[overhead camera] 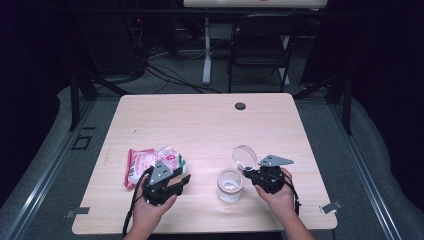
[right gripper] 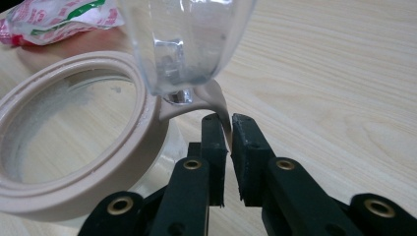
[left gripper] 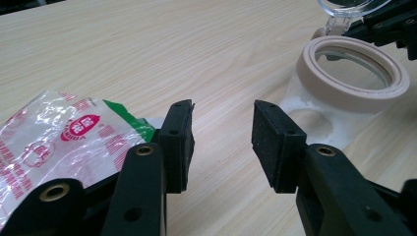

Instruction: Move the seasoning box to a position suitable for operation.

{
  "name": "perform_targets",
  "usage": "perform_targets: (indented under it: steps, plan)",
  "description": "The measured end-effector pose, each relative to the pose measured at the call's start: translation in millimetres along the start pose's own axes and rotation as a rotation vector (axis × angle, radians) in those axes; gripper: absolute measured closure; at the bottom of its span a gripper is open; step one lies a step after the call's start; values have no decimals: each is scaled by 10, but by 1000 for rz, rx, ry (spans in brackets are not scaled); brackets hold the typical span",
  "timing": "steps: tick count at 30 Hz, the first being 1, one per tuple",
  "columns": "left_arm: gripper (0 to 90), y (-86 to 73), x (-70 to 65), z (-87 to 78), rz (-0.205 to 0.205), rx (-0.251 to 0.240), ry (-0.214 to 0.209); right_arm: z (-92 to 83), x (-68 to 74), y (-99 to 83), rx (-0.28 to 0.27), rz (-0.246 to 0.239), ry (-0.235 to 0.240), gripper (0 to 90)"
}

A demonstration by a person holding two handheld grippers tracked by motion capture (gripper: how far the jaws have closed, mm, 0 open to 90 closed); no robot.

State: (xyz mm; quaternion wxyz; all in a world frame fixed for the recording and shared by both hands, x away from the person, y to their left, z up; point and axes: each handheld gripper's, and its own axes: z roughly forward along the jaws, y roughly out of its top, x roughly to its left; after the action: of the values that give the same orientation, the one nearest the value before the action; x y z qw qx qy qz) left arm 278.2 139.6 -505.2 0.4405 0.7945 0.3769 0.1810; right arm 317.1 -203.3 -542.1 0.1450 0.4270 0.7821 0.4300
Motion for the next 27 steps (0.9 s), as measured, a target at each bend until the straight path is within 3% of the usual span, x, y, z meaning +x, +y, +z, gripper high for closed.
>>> perform_targets:
  steps: [5,19,27]
  plan:
    - [595,-12,33,-5,2,7,4,13,-40,6,-3,14,-12,820]
    - [576,-31,127,3,-9,20,13,75,-75,22,-21,20,10,835]
    - [565,-51,174,0,-4,13,42,92,-81,25,-19,6,13,827]
